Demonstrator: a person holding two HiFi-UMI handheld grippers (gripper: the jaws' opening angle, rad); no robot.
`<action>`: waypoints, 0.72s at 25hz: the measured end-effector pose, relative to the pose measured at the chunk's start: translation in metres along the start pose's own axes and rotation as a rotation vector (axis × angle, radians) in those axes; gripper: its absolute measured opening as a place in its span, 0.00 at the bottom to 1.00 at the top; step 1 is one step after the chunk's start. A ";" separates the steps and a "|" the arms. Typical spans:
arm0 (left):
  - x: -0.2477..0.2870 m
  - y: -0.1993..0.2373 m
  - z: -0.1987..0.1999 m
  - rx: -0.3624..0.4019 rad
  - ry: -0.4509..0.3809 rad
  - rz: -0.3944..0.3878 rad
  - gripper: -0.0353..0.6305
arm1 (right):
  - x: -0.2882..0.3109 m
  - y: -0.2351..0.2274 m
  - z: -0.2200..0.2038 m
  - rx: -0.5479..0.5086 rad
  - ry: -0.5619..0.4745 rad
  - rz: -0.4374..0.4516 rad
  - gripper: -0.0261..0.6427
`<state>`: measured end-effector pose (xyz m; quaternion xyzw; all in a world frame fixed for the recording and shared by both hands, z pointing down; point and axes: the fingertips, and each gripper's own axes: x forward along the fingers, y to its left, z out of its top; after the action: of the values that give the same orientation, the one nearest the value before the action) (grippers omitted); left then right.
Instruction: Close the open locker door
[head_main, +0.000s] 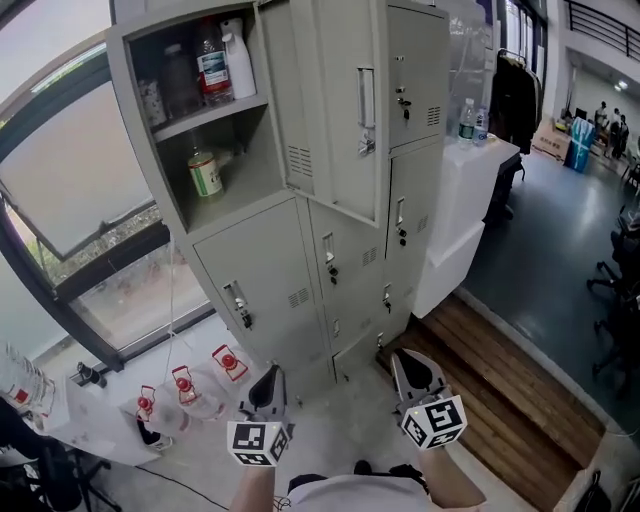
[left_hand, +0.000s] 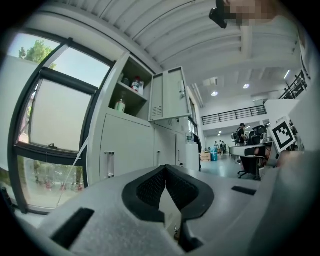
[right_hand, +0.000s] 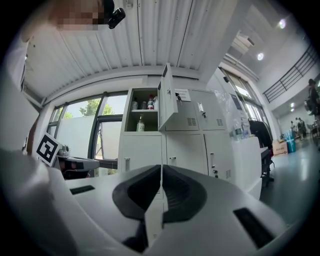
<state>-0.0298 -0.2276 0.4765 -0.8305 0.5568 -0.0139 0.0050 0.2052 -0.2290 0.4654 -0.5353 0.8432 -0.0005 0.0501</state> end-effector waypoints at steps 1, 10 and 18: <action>0.006 0.000 0.001 0.002 0.001 -0.005 0.07 | 0.002 -0.003 0.000 0.000 -0.002 -0.003 0.07; 0.040 0.021 0.009 -0.003 -0.006 -0.066 0.07 | 0.031 -0.004 0.007 -0.008 -0.019 -0.051 0.07; 0.043 0.035 -0.001 -0.025 0.017 -0.086 0.07 | 0.052 0.001 0.029 -0.051 -0.054 -0.044 0.07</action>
<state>-0.0461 -0.2806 0.4771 -0.8536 0.5206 -0.0141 -0.0110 0.1850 -0.2741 0.4323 -0.5548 0.8292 0.0343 0.0591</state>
